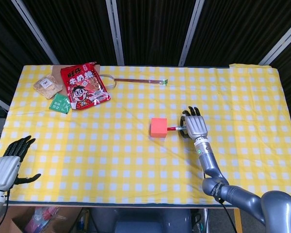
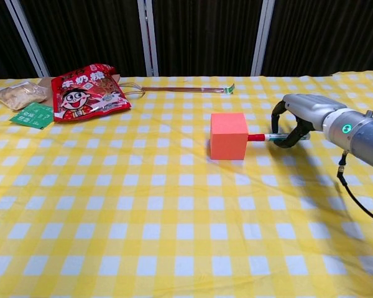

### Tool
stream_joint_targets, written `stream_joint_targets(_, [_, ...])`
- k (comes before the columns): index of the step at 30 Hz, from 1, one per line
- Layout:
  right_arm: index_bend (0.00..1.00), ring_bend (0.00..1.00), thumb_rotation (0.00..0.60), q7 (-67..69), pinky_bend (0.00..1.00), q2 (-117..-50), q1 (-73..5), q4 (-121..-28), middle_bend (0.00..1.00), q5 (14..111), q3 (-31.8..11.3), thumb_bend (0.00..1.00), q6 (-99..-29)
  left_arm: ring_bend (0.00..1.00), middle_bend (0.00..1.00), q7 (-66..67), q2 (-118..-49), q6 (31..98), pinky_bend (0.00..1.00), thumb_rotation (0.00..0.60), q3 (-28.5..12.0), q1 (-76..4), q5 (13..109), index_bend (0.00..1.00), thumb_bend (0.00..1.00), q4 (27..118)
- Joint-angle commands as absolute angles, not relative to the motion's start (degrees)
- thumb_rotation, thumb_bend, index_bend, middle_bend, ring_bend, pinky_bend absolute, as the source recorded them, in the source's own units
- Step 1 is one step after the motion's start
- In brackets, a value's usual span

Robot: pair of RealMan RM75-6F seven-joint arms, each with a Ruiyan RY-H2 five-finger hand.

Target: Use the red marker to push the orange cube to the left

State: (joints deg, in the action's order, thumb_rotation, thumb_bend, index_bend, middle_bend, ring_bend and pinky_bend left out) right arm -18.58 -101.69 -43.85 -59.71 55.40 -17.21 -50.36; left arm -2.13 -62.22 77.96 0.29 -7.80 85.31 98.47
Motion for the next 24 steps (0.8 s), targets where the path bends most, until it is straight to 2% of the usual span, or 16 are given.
stream_joint_targets(1, [0.66, 0.03, 0.6, -19.4, 0.0, -102.3, -44.5, -60.5, 0.24, 55.6, -17.3, 0.48, -50.8, 0.0, 0.0, -2.3, -62.2, 77.9, 0.0, 0.6, 0.3, -7.8, 85.3, 0.0, 0.0, 98.5])
stream_joint_targets(10, [0.66, 0.03, 0.6, -21.9, 0.0, -102.6, -45.2, -62.6, 0.24, 55.3, -17.4, 0.48, -52.1, 0.0, 0.0, -2.4, -62.0, 77.9, 0.0, 0.6, 0.3, -7.8, 85.3, 0.0, 0.0, 98.6])
stream_joint_targets(24, [0.66, 0.03, 0.6, -29.0, 0.0, -101.3, -43.5, -64.1, 0.24, 49.3, -17.0, 0.48, -54.8, 0.0, 0.0, -2.9, -61.9, 78.0, 0.0, 0.6, 0.6, -7.8, 85.9, 0.0, 0.0, 98.6])
